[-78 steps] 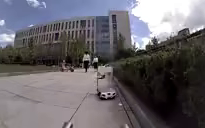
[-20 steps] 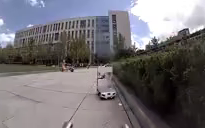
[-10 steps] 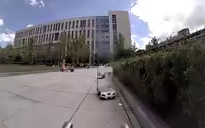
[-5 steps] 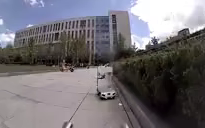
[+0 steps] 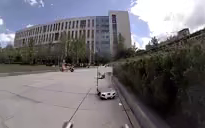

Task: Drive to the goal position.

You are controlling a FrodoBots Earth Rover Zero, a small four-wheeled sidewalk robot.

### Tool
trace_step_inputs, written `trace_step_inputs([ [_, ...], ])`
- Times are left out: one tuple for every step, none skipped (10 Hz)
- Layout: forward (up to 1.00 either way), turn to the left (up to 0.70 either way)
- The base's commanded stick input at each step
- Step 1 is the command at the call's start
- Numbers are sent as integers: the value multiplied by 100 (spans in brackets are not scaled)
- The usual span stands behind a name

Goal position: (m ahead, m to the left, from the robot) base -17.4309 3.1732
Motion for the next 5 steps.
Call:
trace_step_inputs([
  [6, 1],
  [5, 3],
  [5, 1],
  [5, 0],
  [5, 1],
])
